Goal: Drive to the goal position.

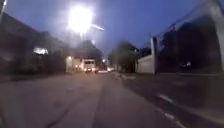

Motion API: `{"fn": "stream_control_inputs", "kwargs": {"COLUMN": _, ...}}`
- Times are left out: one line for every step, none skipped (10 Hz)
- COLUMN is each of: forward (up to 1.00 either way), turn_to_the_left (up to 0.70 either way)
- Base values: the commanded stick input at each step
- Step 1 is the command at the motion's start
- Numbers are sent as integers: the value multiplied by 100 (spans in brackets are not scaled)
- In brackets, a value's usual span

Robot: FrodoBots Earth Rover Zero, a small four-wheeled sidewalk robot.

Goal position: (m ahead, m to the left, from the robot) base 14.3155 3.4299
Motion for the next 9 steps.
{"fn": "stream_control_inputs", "kwargs": {"forward": 70, "turn_to_the_left": 0}}
{"fn": "stream_control_inputs", "kwargs": {"forward": 70, "turn_to_the_left": 0}}
{"fn": "stream_control_inputs", "kwargs": {"forward": 70, "turn_to_the_left": 0}}
{"fn": "stream_control_inputs", "kwargs": {"forward": 70, "turn_to_the_left": 0}}
{"fn": "stream_control_inputs", "kwargs": {"forward": 70, "turn_to_the_left": 0}}
{"fn": "stream_control_inputs", "kwargs": {"forward": 70, "turn_to_the_left": 0}}
{"fn": "stream_control_inputs", "kwargs": {"forward": 70, "turn_to_the_left": 0}}
{"fn": "stream_control_inputs", "kwargs": {"forward": 70, "turn_to_the_left": 0}}
{"fn": "stream_control_inputs", "kwargs": {"forward": 70, "turn_to_the_left": 0}}
